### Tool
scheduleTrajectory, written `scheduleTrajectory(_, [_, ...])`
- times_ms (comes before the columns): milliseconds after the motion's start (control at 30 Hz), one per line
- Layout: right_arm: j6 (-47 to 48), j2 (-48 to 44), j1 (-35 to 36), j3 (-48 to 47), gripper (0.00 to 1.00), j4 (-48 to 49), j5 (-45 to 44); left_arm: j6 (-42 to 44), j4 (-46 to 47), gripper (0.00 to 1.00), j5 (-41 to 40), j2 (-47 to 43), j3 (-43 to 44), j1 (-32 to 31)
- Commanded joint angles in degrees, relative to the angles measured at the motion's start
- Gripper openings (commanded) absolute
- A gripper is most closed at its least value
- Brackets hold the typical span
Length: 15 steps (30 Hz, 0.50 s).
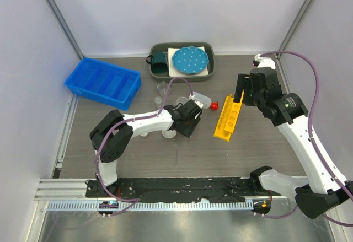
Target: Organize the chemistry lab equipment
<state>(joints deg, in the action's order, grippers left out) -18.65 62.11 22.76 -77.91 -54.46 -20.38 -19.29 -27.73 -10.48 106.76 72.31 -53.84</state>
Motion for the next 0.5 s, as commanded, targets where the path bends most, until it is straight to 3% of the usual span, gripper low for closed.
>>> scheduleTrajectory(0, [0.9,-0.85,0.18,0.3,0.76,2.25,0.34,-0.66,2.67,0.53,2.13,0.99,1.25,-0.12])
scheduleTrajectory(467, [0.55,-2.16,0.18,1.0,0.76,1.9,1.13,-3.83,5.57,0.48,3.36,0.29,-4.37,-0.12])
